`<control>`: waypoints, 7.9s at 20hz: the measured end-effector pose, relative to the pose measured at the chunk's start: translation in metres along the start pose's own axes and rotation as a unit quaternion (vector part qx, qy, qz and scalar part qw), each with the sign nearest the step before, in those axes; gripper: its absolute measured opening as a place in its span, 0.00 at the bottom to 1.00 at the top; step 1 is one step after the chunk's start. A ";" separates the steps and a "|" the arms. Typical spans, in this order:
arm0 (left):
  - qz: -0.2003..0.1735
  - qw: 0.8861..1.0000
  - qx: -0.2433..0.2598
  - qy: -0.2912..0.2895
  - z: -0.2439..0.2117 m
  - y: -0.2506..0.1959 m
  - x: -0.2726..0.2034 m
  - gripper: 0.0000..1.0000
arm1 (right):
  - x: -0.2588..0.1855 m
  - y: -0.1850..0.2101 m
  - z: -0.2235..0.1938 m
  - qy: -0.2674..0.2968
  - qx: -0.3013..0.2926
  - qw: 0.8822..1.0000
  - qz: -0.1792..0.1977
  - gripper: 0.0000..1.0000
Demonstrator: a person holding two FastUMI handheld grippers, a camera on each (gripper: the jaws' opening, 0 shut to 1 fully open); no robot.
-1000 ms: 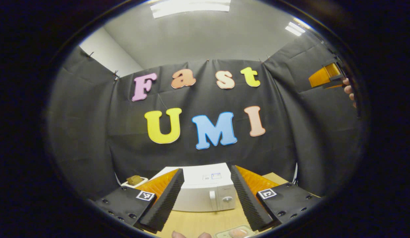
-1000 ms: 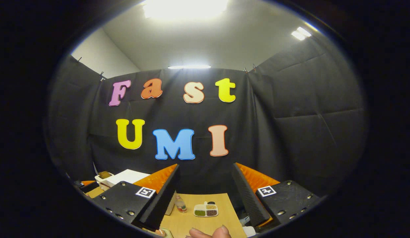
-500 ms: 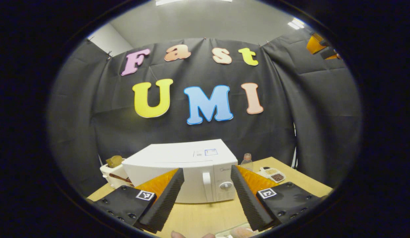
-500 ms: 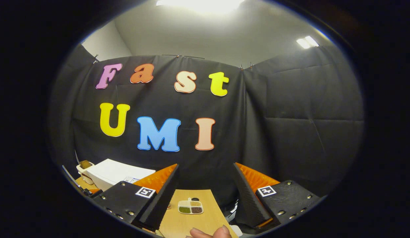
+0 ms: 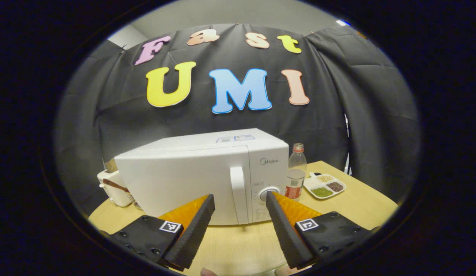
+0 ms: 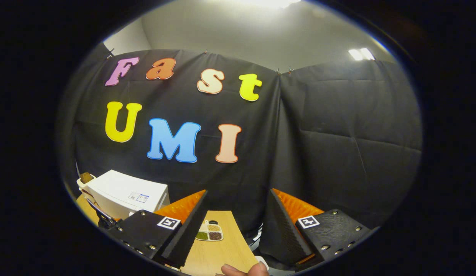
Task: Open the microwave oven with the left hand, put the food in, and close the microwave oven.
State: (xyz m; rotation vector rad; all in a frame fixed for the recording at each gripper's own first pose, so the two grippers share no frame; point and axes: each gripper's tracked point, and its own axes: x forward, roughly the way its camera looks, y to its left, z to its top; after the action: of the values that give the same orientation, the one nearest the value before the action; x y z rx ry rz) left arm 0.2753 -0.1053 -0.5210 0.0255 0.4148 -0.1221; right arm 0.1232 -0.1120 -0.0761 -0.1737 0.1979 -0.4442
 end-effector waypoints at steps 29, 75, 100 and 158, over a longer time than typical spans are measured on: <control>-0.041 0.998 0.019 0.053 -0.042 -0.006 0.074 0.17 | -0.044 0.010 -0.002 -0.024 0.048 0.998 0.029 0.95; -0.008 0.991 -0.007 0.134 -0.149 0.265 -0.227 0.19 | -0.101 0.193 -0.158 0.124 0.048 0.974 0.185 0.97; 0.279 0.939 -0.056 0.192 -0.110 0.297 -0.414 0.81 | -0.069 0.319 -0.458 0.398 -0.070 0.856 0.322 0.98; 0.346 0.919 -0.124 0.145 0.017 0.299 -0.509 1.00 | 0.136 0.616 -0.326 0.237 0.345 0.880 0.225 0.70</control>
State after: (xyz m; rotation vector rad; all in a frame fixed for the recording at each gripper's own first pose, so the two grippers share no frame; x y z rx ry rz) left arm -0.1433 0.2480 -0.3006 -0.0610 0.6927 0.6422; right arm 0.4205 0.3350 -0.5399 0.6851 0.5337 -0.0625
